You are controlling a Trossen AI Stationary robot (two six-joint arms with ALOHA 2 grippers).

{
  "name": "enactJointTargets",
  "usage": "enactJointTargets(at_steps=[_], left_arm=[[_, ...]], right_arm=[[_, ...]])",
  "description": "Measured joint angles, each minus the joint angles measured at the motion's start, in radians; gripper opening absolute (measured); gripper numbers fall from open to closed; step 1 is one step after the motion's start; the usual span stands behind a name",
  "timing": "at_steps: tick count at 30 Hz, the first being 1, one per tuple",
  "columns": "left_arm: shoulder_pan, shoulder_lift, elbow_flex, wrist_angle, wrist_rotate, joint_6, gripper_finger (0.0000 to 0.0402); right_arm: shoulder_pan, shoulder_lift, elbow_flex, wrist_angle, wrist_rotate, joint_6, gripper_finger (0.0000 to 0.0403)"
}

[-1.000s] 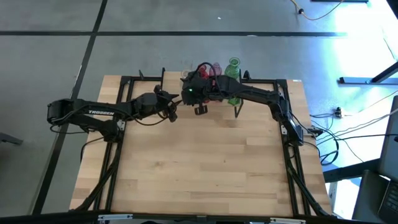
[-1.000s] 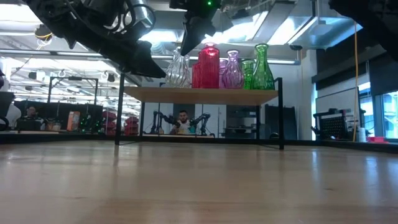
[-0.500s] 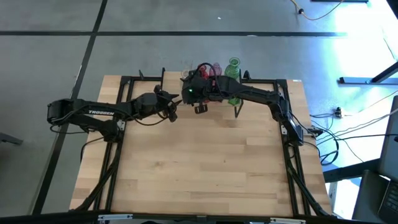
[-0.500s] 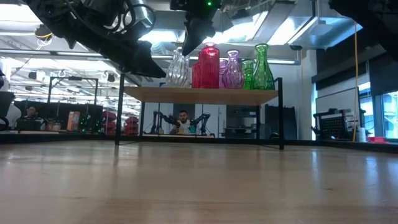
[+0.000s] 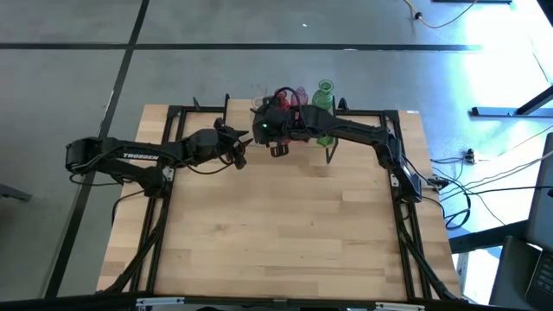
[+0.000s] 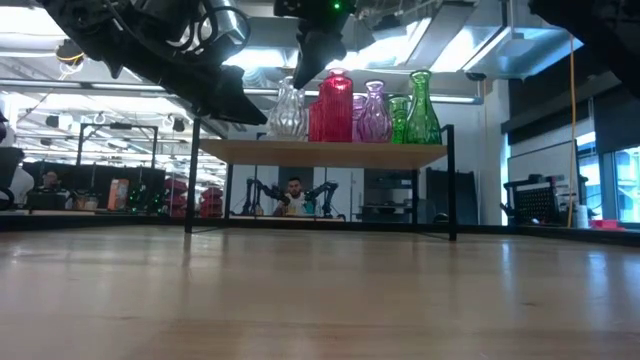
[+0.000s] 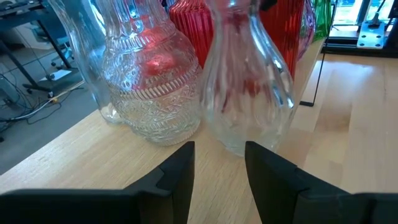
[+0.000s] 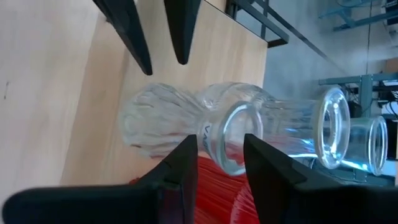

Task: Sort vases onto shelf
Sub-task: Put the transparent vase on the shelf aligned with the other transparent vases, then return to Home Position

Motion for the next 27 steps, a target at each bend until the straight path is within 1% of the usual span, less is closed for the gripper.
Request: enactJointTargets(at_steps=[5,10,12,20,27], left_arm=[[0.0,0.0,0.0,0.0,0.0,0.0,0.0135],[0.0,0.0,0.0,0.0,0.001,0.0,0.0135],[0.0,0.0,0.0,0.0,0.002,0.0,0.0135],[-0.002,0.0,0.0,0.0,0.118,-0.027,0.0135],[-0.008,0.0,0.0,-0.023,0.111,-0.041,0.0135]], right_arm=[[0.02,0.0,0.0,-0.003,-0.004,-0.023,0.0115],[0.036,0.0,0.0,-0.003,0.051,-0.045,0.0115],[0.034,0.0,0.0,-0.003,0.056,-0.043,0.0115],[0.032,0.0,0.0,0.002,0.063,-0.041,0.0115],[0.039,-0.001,0.0,-0.024,0.064,-0.016,0.0115]])
